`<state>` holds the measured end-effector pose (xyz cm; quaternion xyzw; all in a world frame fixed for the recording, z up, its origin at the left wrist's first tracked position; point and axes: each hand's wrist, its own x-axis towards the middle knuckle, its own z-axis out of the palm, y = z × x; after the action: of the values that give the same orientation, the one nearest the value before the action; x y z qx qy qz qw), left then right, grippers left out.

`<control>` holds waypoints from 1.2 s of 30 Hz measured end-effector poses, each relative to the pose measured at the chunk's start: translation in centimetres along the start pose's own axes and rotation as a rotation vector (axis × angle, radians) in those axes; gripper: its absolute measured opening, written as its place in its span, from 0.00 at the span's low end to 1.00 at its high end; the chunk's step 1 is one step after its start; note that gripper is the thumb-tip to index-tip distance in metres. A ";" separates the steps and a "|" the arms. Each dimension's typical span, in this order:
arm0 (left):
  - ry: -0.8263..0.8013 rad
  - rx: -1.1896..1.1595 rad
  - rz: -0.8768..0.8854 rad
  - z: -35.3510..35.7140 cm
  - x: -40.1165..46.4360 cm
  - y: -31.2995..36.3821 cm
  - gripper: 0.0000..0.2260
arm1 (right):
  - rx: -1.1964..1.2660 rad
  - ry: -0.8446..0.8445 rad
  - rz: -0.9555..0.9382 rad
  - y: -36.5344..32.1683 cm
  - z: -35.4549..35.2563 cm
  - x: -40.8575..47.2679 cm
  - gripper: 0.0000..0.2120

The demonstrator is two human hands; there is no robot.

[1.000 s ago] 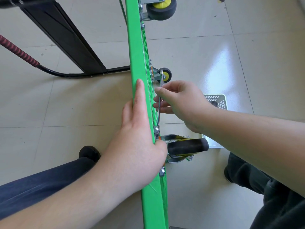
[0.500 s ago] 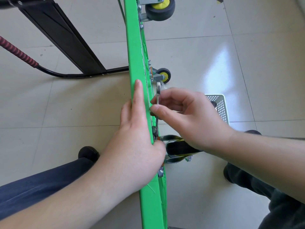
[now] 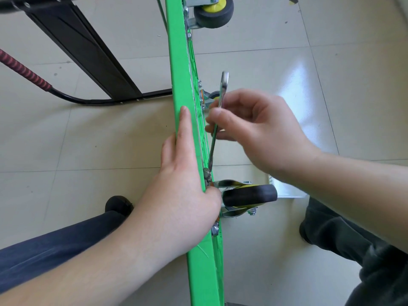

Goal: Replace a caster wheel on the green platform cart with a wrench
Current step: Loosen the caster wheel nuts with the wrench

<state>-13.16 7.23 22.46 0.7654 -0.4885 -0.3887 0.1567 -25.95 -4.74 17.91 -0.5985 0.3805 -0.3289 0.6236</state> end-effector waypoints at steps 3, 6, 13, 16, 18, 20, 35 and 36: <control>-0.006 0.003 -0.011 -0.1 -0.1 0.1 0.53 | 0.054 0.093 0.148 0.2 -0.2 1.4 0.05; -0.005 0.008 -0.014 -0.1 -0.1 0.1 0.53 | 0.088 0.141 0.288 1.0 -0.2 2.3 0.07; -0.017 0.015 -0.016 -0.2 -0.2 0.2 0.53 | 0.098 0.135 0.454 2.2 0.0 3.2 0.09; -0.018 0.015 -0.003 -0.2 -0.2 0.2 0.53 | 0.105 0.129 0.513 2.9 0.2 3.3 0.10; -0.019 0.009 -0.003 -0.2 -0.2 0.1 0.53 | 0.114 0.117 0.539 3.3 0.5 3.3 0.09; -0.018 0.001 0.005 -0.2 -0.3 0.0 0.53 | 0.116 0.102 0.547 3.6 0.8 3.3 0.08; 0.000 0.010 0.005 0.0 -0.1 0.0 0.53 | 0.064 0.021 0.278 1.8 1.3 1.1 0.03; 0.001 0.004 0.006 0.0 -0.1 0.0 0.53 | 0.048 0.020 0.258 1.8 1.3 0.9 0.03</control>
<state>-13.13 7.29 22.49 0.7644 -0.4915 -0.3866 0.1567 -24.45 -4.73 16.08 -0.5262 0.4525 -0.2606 0.6711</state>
